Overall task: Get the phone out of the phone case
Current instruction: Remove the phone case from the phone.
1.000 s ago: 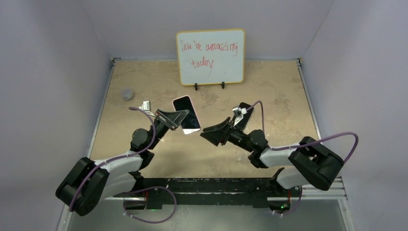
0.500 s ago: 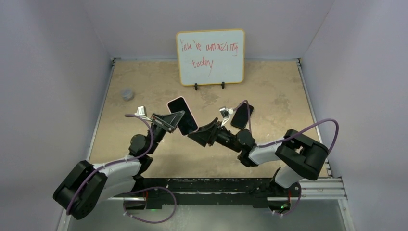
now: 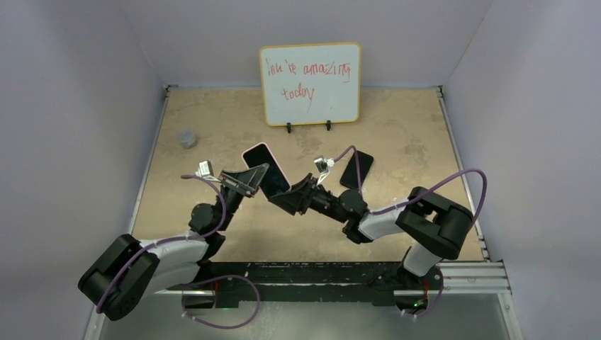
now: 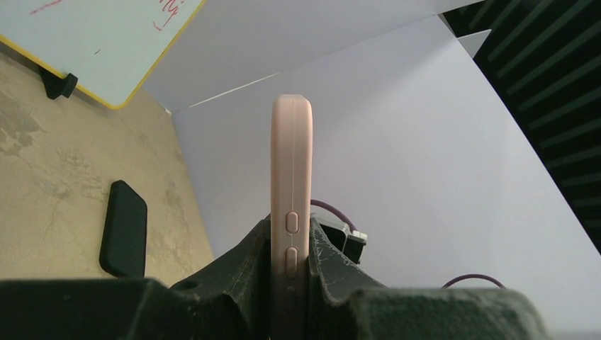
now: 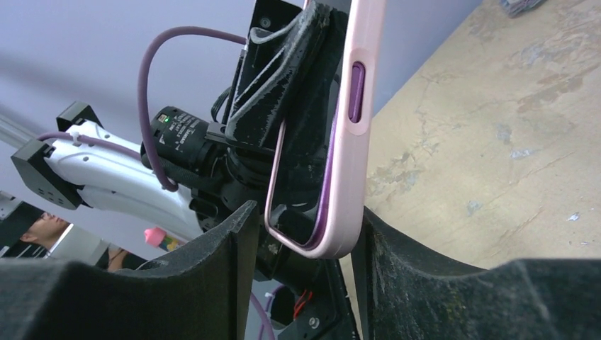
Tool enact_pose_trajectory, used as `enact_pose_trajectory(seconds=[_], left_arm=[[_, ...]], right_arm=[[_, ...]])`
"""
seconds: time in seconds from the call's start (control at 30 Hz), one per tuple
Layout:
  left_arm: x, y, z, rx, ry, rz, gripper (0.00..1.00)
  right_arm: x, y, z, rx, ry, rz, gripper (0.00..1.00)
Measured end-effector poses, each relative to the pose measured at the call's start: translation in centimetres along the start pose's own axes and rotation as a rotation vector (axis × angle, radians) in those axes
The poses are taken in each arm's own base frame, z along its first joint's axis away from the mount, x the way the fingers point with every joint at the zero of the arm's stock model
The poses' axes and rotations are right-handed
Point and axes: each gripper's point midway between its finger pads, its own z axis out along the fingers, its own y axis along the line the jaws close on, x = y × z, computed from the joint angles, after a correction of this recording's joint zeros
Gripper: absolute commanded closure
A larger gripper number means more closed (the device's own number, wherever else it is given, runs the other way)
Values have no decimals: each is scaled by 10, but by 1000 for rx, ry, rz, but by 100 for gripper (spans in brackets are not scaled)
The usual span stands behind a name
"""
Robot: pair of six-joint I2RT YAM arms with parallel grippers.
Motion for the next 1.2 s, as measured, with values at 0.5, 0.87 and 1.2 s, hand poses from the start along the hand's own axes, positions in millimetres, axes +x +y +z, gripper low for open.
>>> enact_pose_trajectory(seconds=[0.5, 0.87, 1.2], left_arm=[[-1, 5, -2, -10, -22, -29, 100], [-1, 3, -2, -3, -23, -31, 100], [-1, 0, -2, 9, -24, -41, 100]], right_arm=[[8, 1, 7, -15, 23, -10, 58], [16, 7, 7, -36, 47, -33, 55], [16, 9, 7, -43, 46, -41, 81]])
